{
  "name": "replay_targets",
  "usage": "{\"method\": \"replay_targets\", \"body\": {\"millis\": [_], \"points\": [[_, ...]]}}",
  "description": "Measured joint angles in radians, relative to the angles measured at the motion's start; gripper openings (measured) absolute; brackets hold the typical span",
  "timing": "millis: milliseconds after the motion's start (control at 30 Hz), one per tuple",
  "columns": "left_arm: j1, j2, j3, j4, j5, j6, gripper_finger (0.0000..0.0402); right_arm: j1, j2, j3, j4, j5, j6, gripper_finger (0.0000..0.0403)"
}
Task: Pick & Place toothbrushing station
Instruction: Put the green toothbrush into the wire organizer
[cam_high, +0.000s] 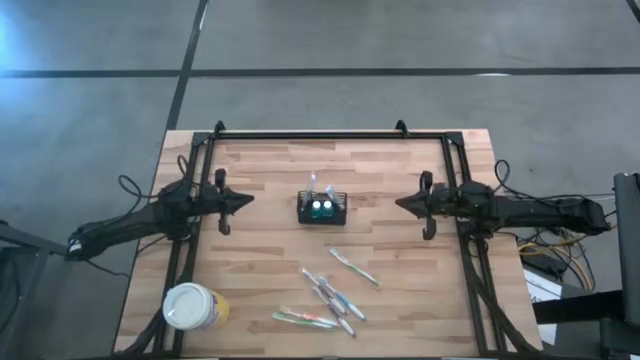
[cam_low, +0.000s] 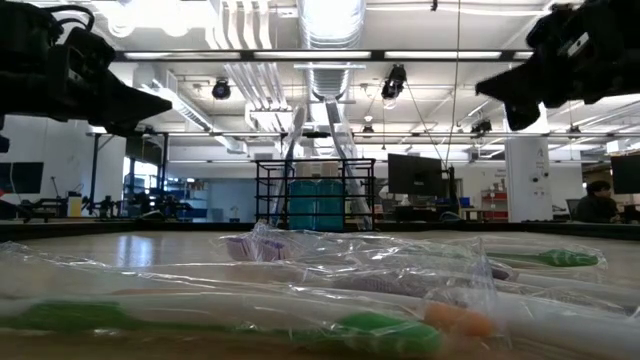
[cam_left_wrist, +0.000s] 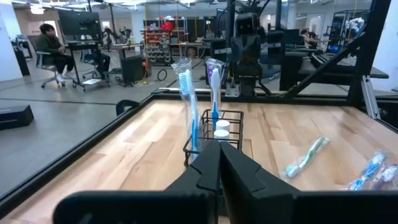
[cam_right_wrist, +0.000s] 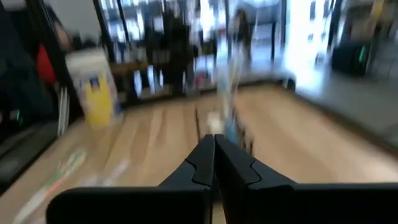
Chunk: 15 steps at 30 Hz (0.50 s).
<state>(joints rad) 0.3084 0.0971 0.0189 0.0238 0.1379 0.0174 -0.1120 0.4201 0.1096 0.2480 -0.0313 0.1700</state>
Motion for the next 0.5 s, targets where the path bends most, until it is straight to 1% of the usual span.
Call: {"method": "replay_targets", "body": {"millis": [133,267,433,500], "points": [[0.0,0.0,-0.006,0.007,-0.001,0.001,0.002,0.049,0.106,0.079,-0.131,0.005,0.087,0.0008],[0.0,0.0,-0.008,0.017,-0.001,0.023,0.0017,0.114,0.254,0.181,-0.228,0.007,0.176,0.0008],[0.0,0.0,-0.007,0.02,-0.001,0.035,0.0017,0.199,0.43,0.323,-0.288,0.015,0.24,0.0008],[0.0,0.0,-0.006,0.029,-0.001,0.05,0.0018,0.225,0.494,0.385,-0.319,0.055,0.286,0.0008]]}}
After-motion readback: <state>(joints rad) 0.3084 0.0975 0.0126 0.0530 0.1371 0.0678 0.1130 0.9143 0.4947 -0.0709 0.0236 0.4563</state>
